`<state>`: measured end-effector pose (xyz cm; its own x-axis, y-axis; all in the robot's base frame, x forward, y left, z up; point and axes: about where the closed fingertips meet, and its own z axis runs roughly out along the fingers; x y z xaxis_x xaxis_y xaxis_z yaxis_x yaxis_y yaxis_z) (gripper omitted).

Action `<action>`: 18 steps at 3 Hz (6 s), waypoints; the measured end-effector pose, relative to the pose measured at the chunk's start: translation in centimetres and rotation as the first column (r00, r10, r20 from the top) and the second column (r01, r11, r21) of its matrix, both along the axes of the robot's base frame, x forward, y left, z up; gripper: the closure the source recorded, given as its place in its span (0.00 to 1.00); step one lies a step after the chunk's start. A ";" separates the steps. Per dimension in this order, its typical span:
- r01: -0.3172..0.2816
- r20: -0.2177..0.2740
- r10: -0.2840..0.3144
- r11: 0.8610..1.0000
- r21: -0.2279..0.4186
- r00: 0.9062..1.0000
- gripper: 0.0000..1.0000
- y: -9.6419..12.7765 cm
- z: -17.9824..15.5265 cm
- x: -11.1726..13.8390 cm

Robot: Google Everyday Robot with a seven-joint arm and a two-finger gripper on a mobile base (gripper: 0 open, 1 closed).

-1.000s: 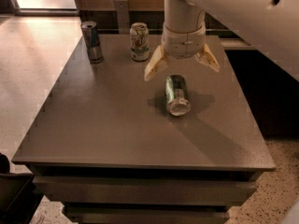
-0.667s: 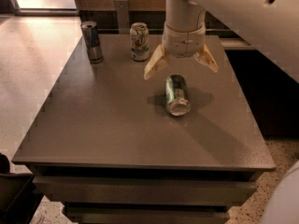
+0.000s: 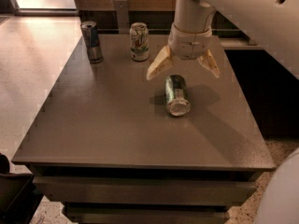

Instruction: Place green can upright

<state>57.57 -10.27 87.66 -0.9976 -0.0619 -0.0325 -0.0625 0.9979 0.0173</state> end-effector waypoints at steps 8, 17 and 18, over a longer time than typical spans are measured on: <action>-0.052 0.011 0.051 0.996 0.077 0.999 0.65 3.5 -2.8 -1.7; -0.317 0.599 0.110 0.915 0.252 0.793 1.00 -3.3 8.1 -0.4; -0.383 0.666 0.122 0.887 0.260 0.736 1.00 -3.0 9.0 -0.5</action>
Offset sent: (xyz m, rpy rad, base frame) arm -0.0314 0.0019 -0.0103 0.0660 0.0433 -0.0188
